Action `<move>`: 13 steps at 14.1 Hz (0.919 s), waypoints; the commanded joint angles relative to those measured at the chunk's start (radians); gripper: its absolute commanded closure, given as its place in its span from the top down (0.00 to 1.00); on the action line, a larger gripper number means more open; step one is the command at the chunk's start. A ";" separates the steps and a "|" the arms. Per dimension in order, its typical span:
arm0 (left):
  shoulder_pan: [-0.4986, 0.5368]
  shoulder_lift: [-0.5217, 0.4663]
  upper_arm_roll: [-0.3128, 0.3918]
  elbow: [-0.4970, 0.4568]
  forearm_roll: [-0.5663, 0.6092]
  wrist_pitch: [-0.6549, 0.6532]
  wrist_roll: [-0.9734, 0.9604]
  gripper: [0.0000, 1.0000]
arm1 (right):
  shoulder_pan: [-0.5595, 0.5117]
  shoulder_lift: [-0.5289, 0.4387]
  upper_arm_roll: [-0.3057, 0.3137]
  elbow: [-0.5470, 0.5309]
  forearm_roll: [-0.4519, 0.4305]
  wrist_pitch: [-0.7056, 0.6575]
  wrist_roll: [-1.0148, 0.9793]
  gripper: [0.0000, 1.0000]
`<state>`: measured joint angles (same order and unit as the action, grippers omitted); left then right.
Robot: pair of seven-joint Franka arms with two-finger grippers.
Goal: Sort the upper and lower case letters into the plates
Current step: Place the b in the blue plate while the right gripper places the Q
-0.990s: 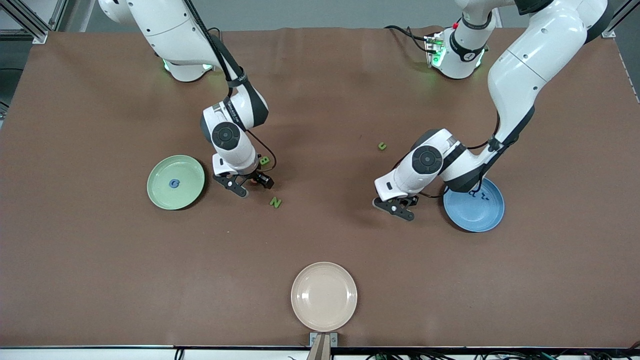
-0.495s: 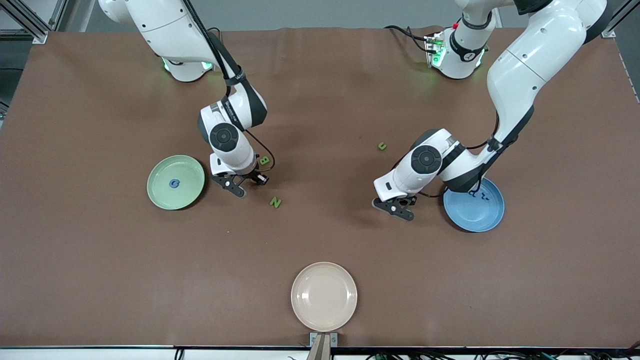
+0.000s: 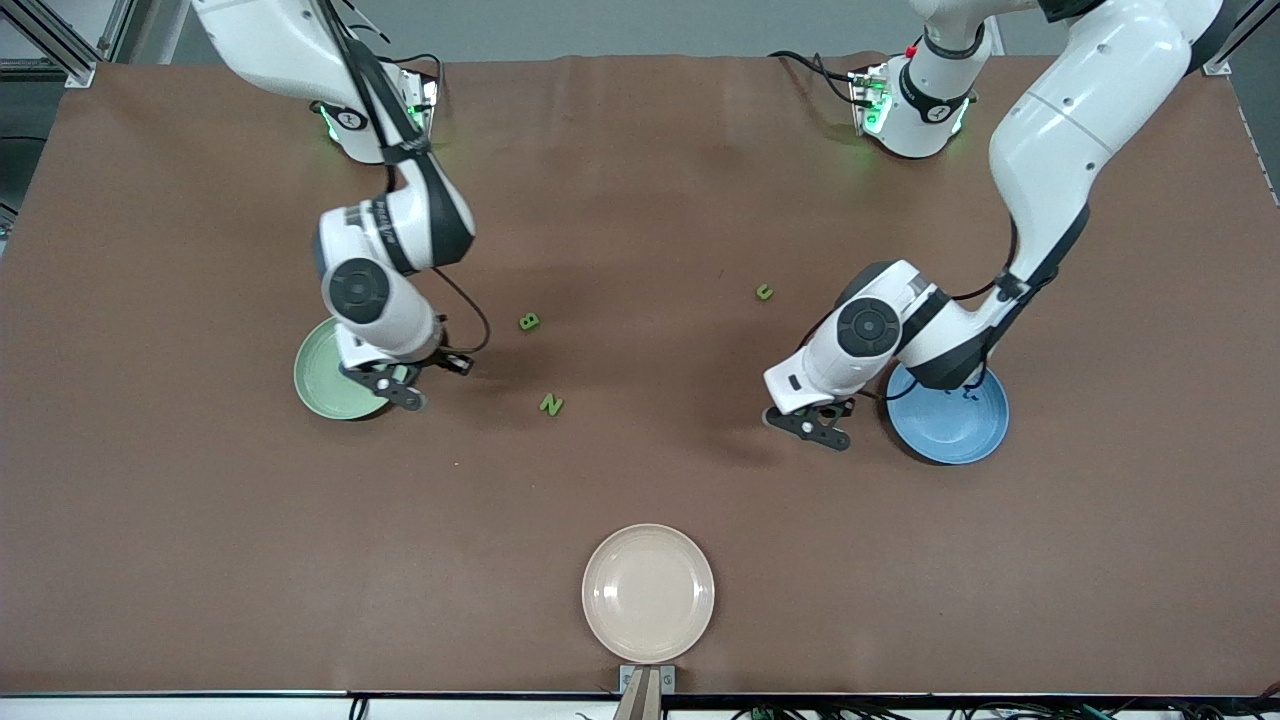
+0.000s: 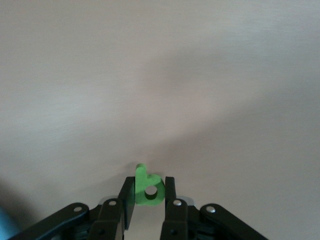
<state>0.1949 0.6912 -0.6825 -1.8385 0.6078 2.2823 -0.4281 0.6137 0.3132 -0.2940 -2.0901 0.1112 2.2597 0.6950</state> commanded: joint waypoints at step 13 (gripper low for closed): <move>0.357 -0.082 -0.040 -0.114 0.078 -0.020 0.177 0.13 | -0.180 -0.109 -0.002 -0.355 -0.004 0.281 -0.298 0.50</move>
<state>0.5416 0.5885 -0.7051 -1.9451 0.6500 2.2335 -0.2529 0.4487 0.2182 -0.3094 -2.4254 0.1109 2.5308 0.4067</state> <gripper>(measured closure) 0.722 0.634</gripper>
